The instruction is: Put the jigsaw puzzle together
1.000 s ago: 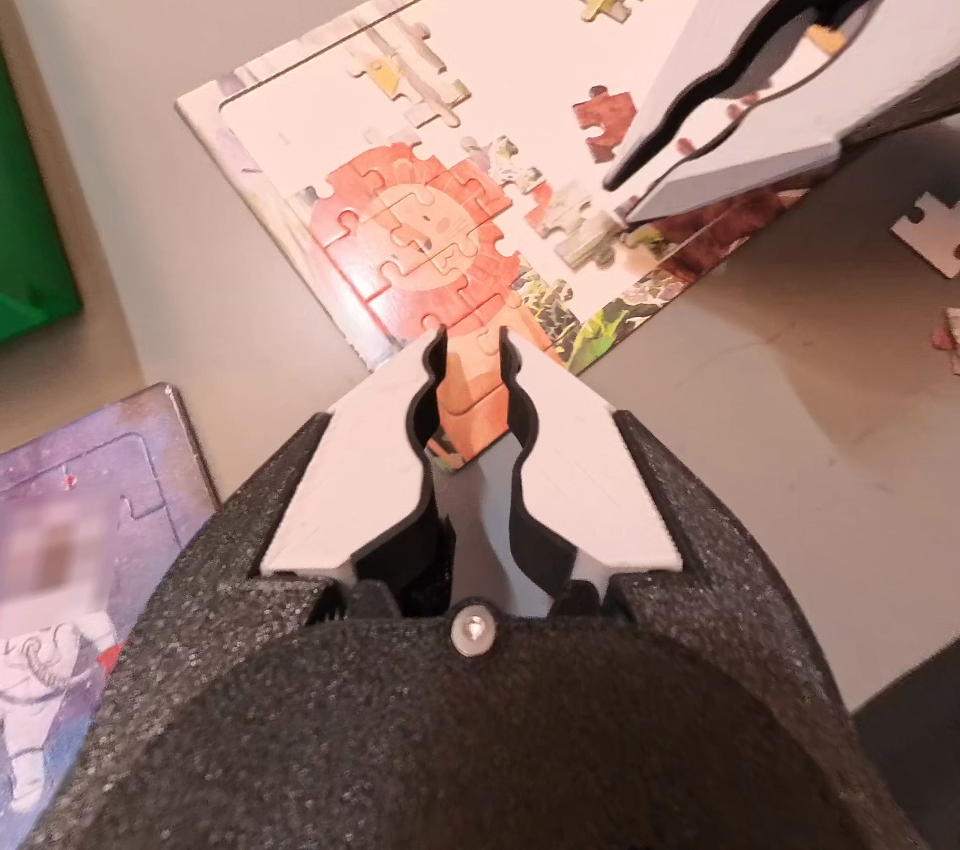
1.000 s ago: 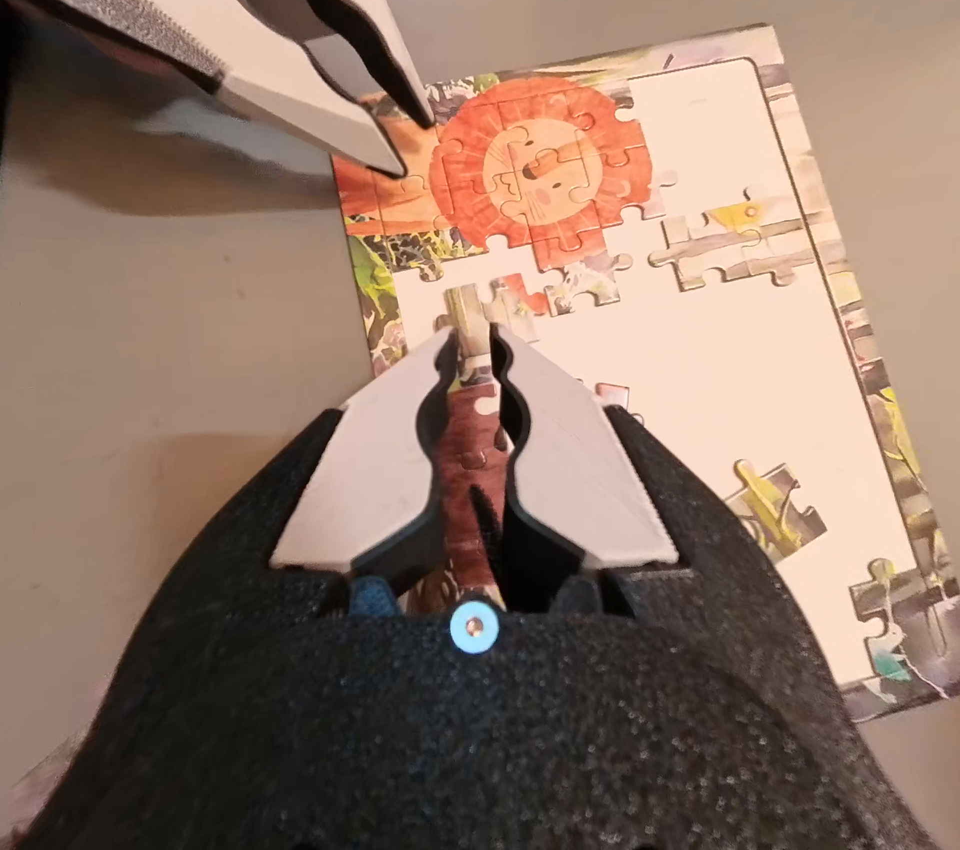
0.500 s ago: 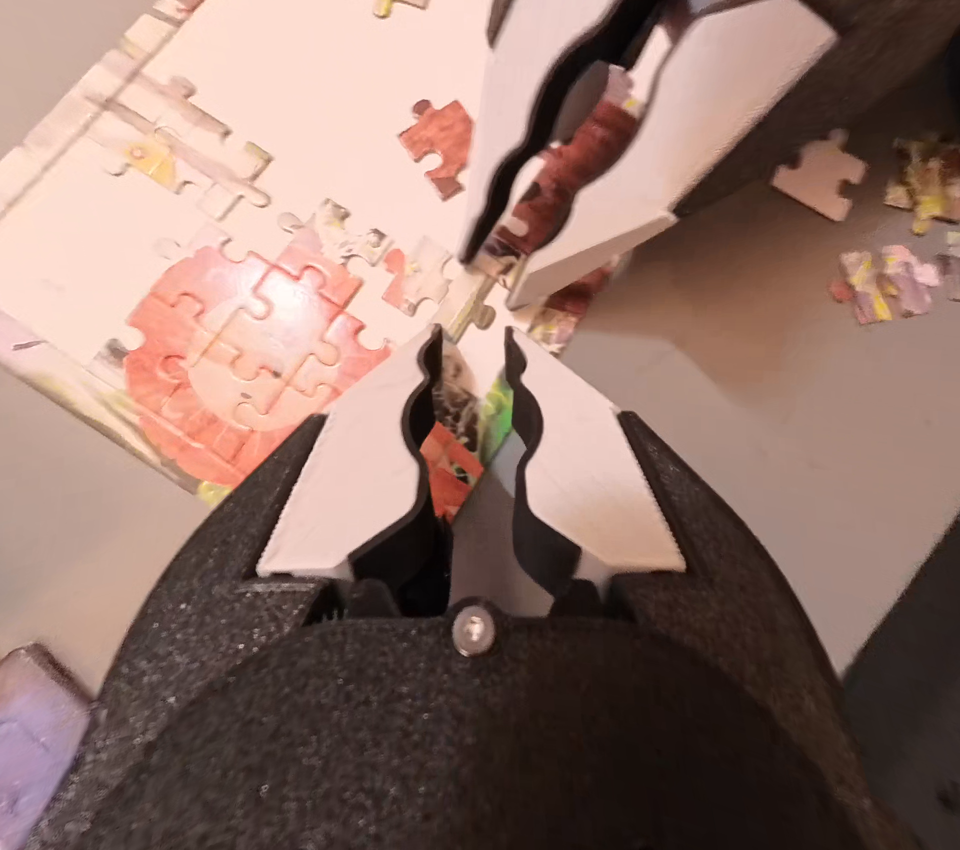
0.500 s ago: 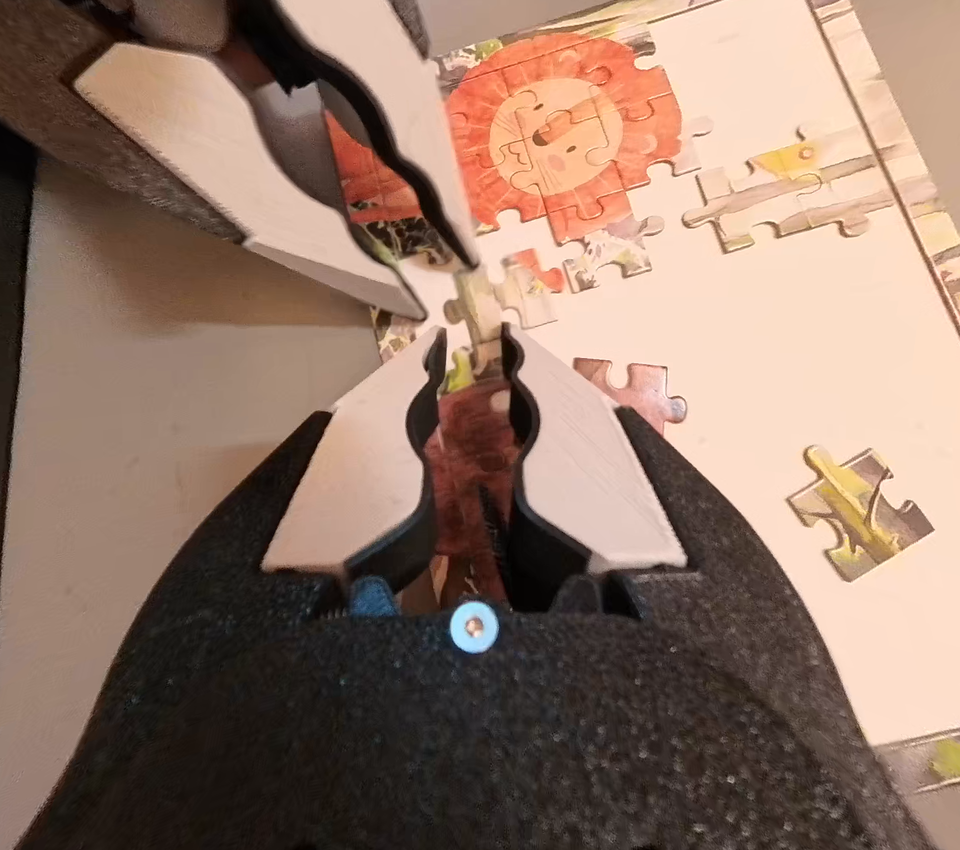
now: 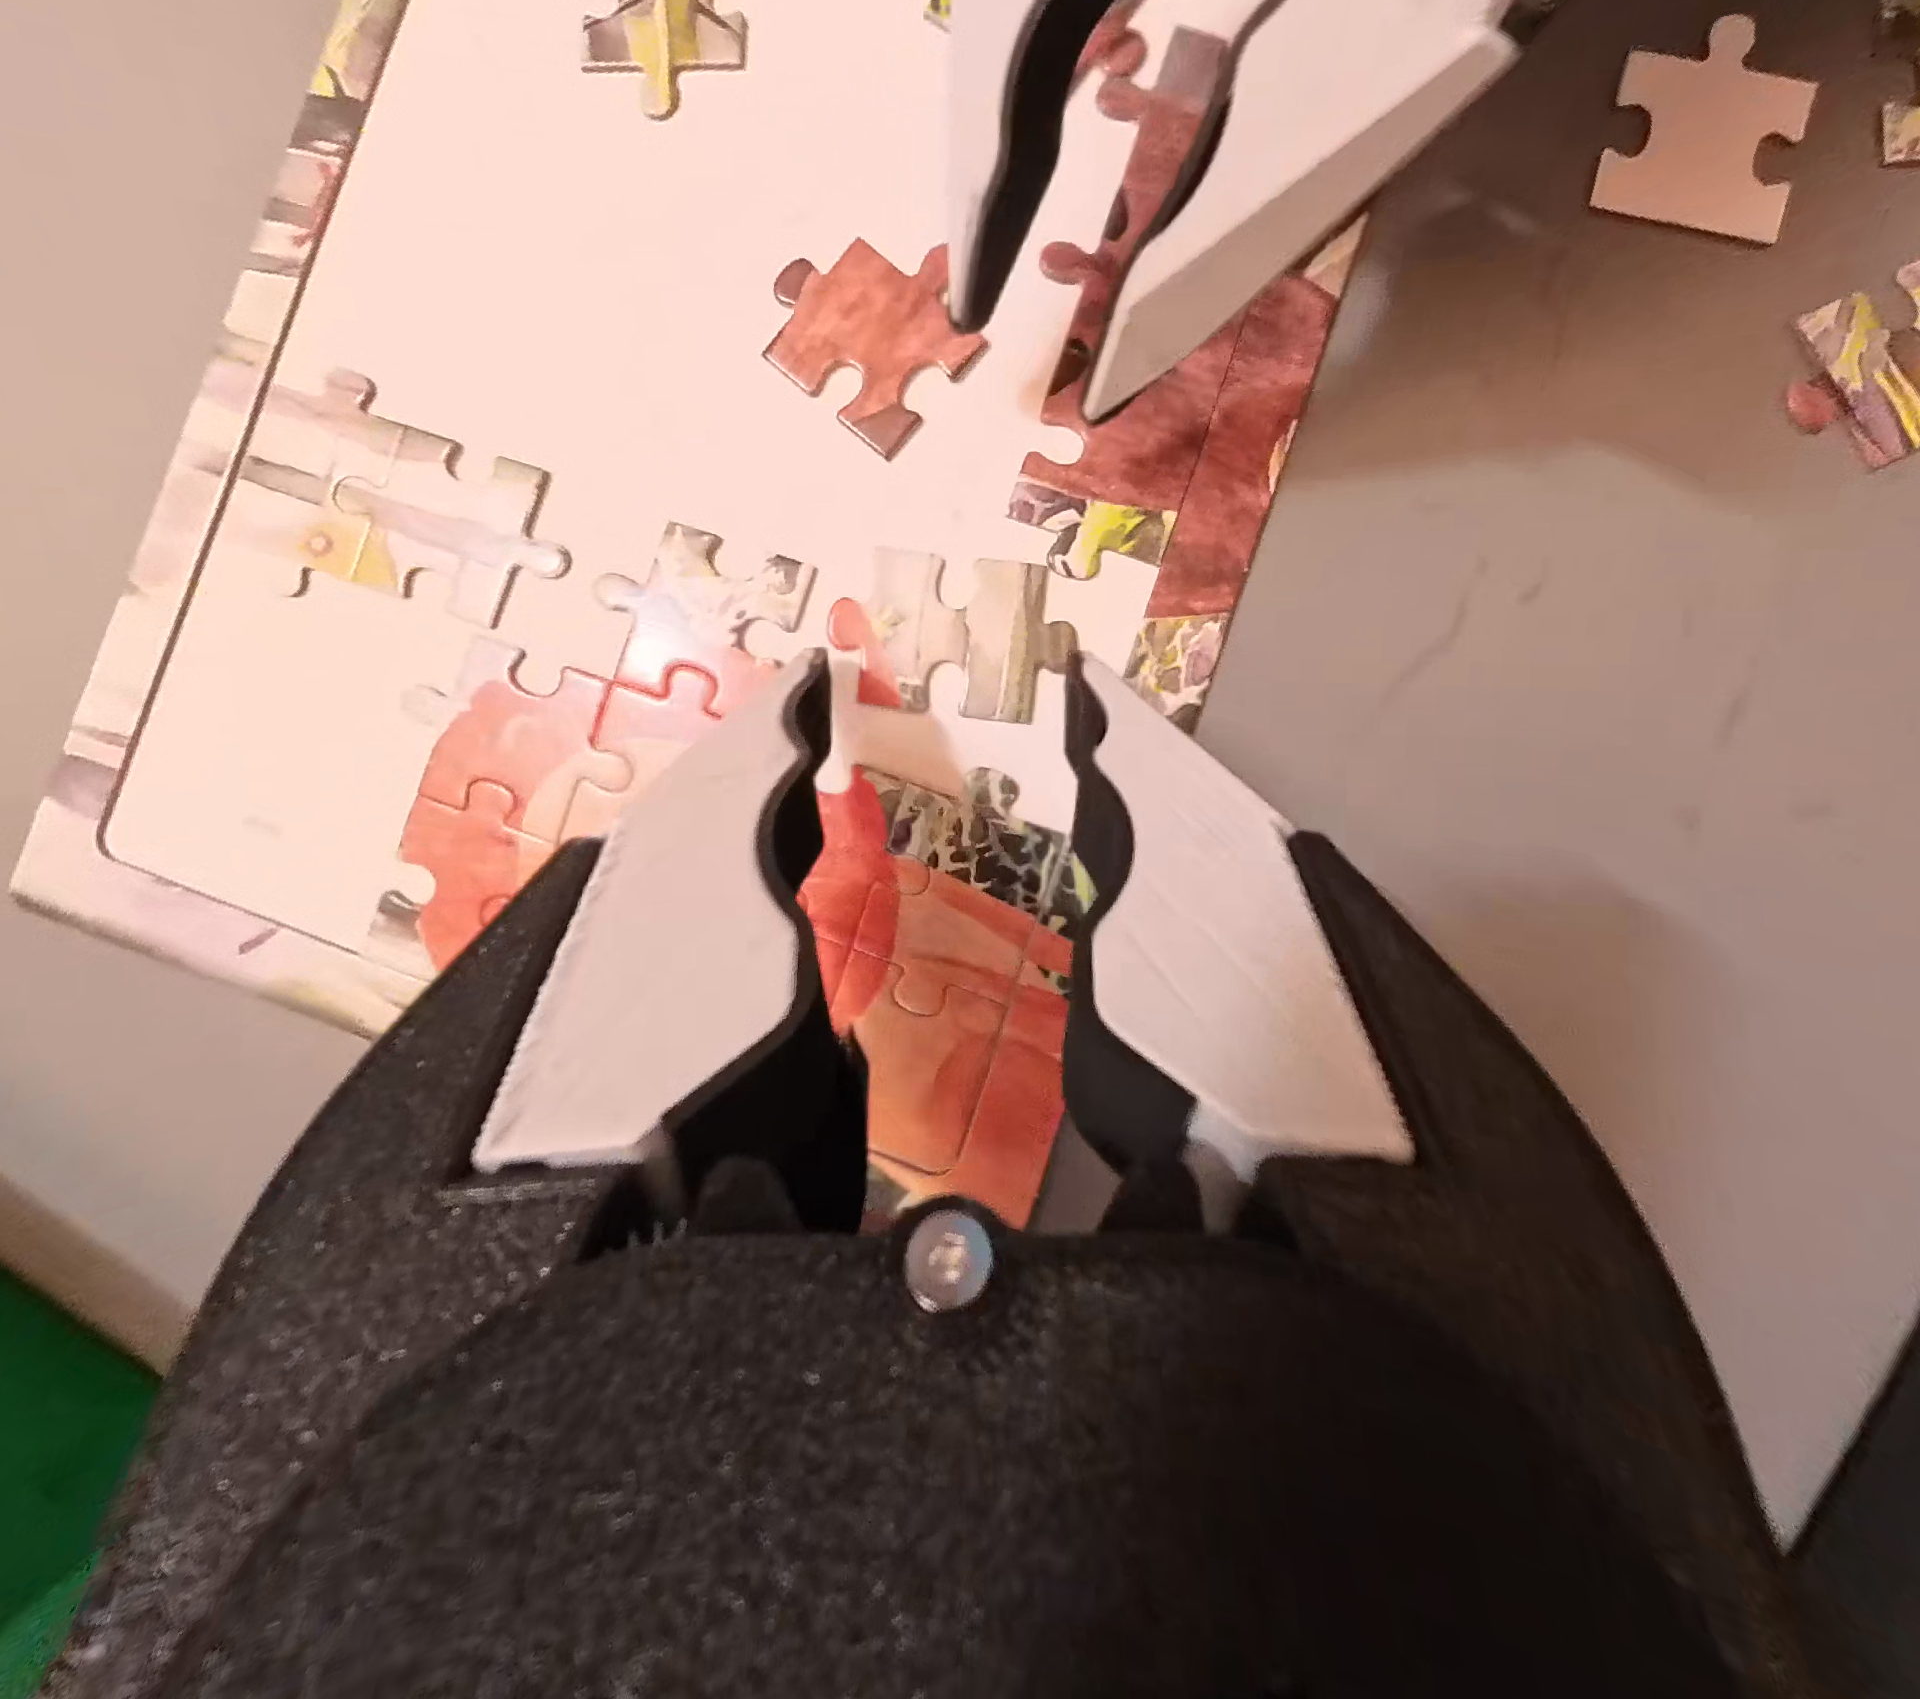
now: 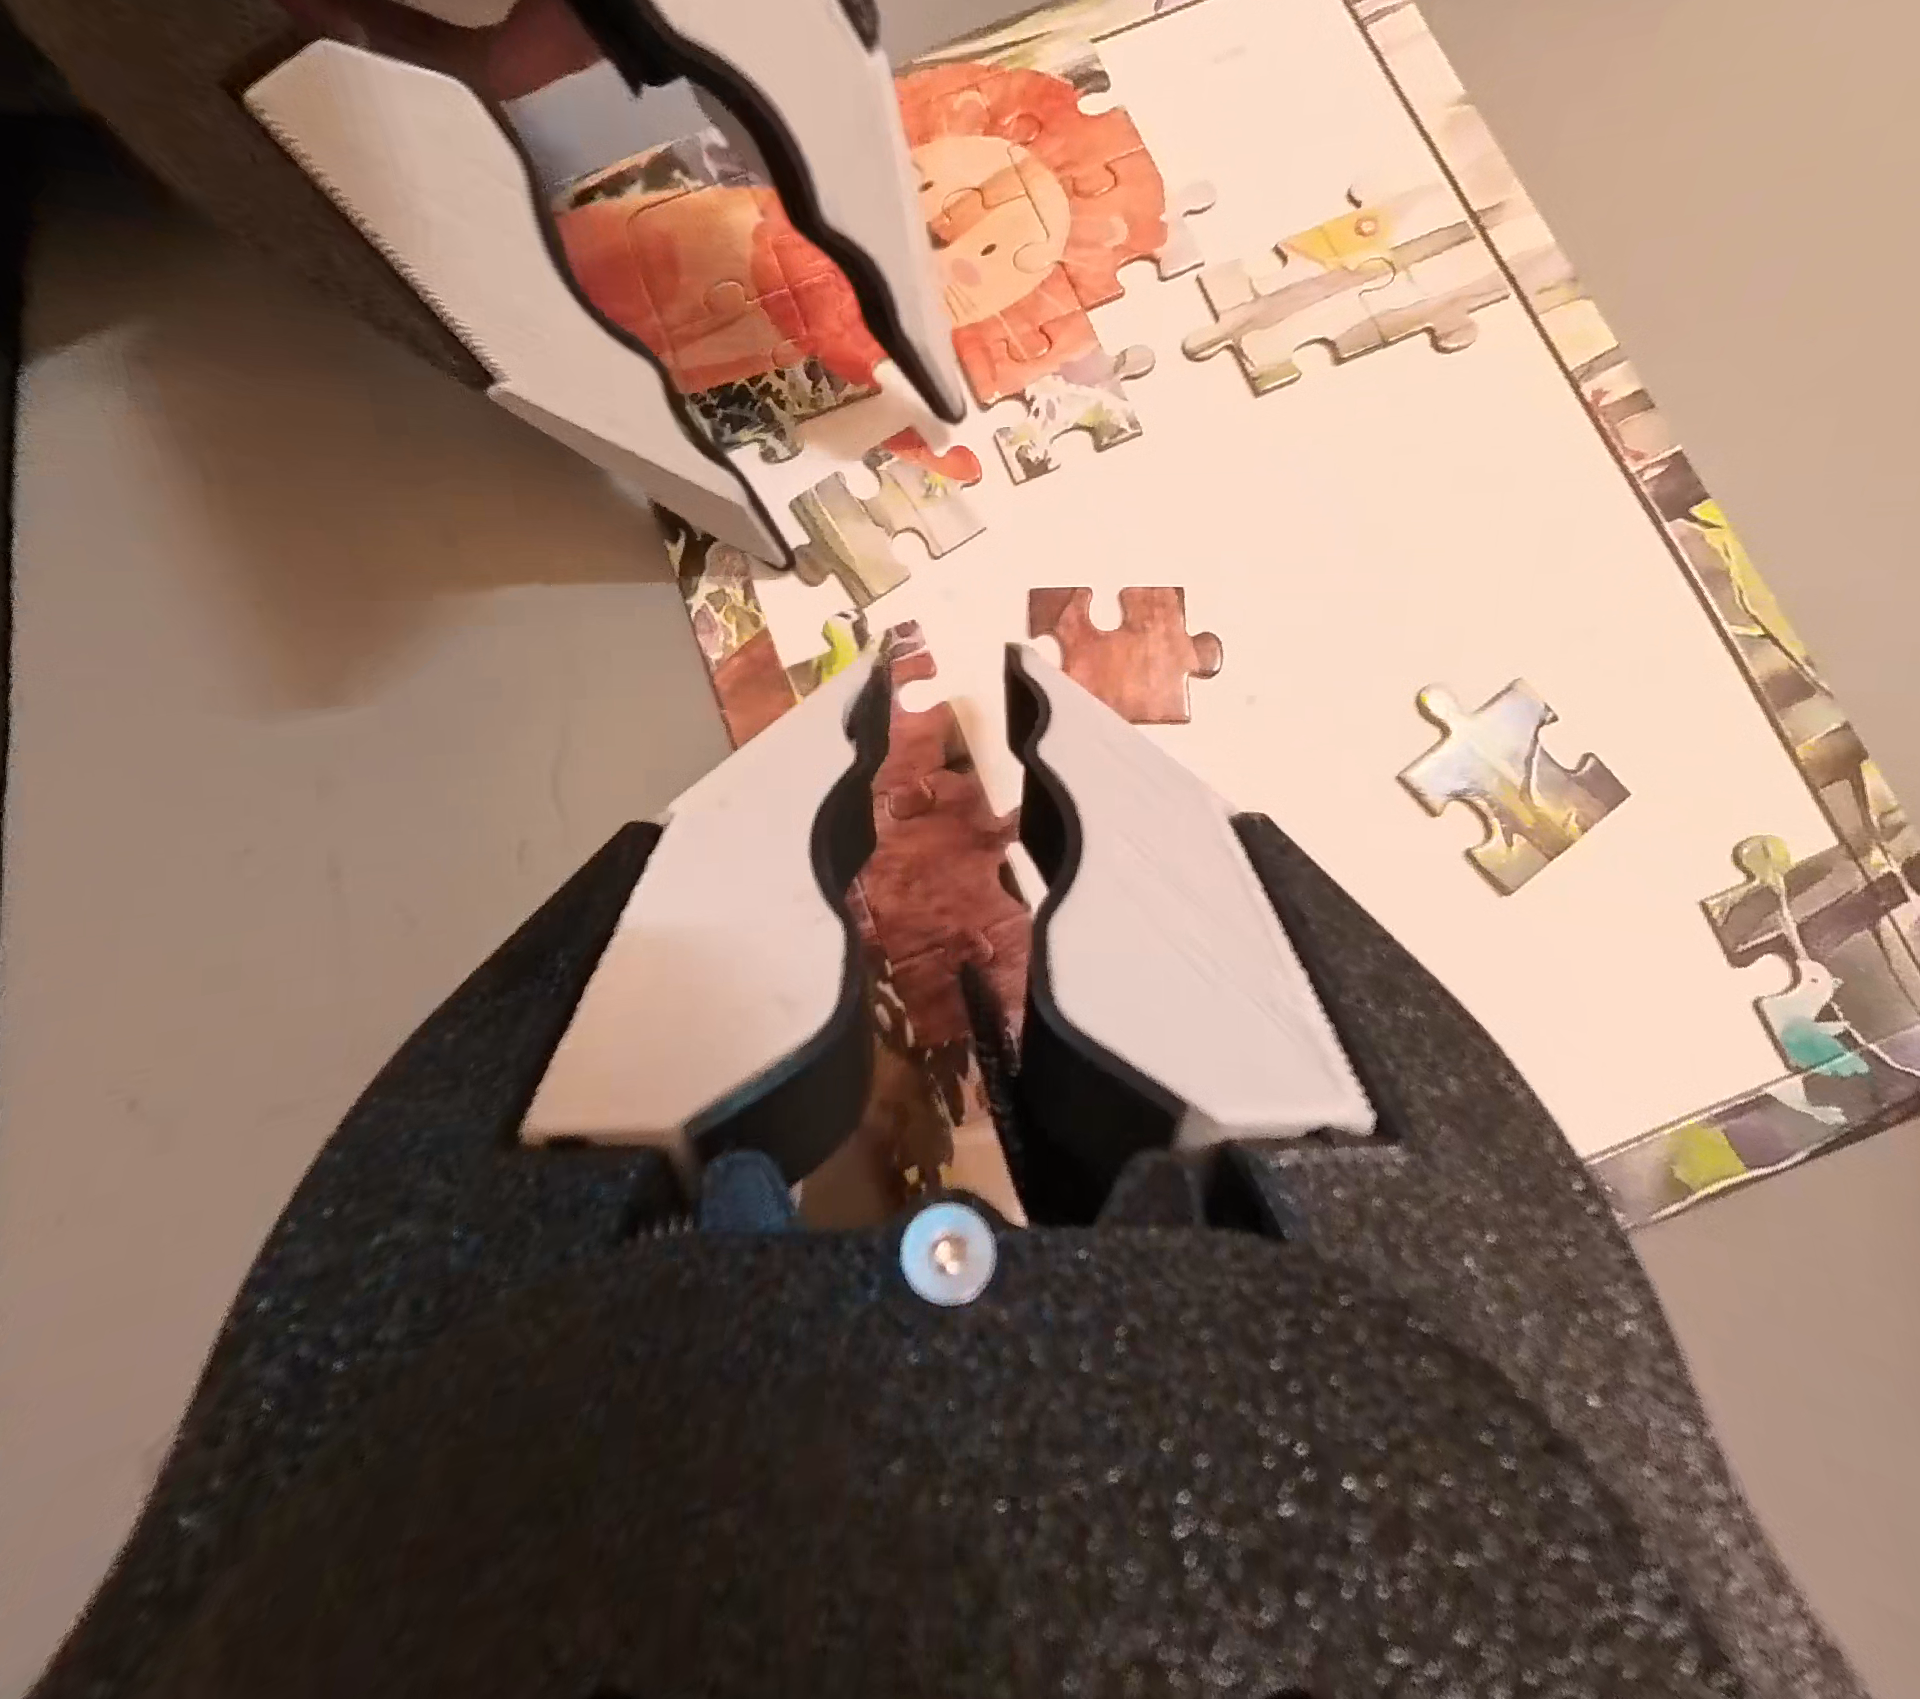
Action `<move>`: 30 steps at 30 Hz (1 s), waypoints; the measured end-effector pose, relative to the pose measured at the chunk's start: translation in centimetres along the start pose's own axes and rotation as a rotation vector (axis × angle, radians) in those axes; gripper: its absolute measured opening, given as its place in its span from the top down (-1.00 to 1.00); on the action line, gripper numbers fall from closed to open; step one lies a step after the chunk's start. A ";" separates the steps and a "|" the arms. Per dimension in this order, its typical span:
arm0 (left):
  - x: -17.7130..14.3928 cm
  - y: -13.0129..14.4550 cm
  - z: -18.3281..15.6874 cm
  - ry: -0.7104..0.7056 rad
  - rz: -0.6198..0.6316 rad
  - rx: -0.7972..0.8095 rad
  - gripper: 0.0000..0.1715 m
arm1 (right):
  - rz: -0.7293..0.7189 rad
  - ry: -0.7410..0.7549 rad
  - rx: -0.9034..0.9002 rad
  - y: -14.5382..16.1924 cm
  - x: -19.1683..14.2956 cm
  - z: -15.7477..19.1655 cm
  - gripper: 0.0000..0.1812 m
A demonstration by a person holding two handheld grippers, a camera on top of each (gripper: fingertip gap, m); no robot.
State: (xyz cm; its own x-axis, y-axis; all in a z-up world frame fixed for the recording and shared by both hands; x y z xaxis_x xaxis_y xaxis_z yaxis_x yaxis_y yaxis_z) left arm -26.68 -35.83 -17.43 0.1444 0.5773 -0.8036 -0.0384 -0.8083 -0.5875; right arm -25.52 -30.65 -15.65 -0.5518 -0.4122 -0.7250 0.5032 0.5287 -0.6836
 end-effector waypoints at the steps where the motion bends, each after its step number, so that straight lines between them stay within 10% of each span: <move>1: 0.1 0.0 0.0 0.018 0.007 -0.004 0.48 | -0.003 -0.007 0.002 0.0 -0.1 0.1 0.76; 15: 0.2 -0.2 0.2 0.127 0.002 -0.005 0.68 | -0.007 -0.068 0.058 0.3 0.6 0.5 0.76; 17: 0.0 -0.2 0.8 0.077 -0.009 -0.008 1.00 | -0.004 -0.070 0.095 0.1 0.9 0.5 0.76; 30: -0.3 0.4 1.2 0.033 -0.034 -0.069 0.80 | 0.000 0.026 -0.101 -0.7 2.9 2.9 0.70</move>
State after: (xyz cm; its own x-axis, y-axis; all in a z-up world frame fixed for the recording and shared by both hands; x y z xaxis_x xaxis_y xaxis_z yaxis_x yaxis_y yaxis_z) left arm -27.96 -36.18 -17.55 0.1769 0.6013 -0.7792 0.0351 -0.7950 -0.6055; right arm -25.52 -34.38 -17.49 -0.5698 -0.3937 -0.7214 0.4339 0.6013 -0.6709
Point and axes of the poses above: each gripper's, where its closed fingertips meet, x out along the fingers, y out of its underside, z = x × y across the jaws, the point moved 1 cm from there along -x, back along the fingers, and after that the axes turned 11 degrees about y, right-handed, at the moved point
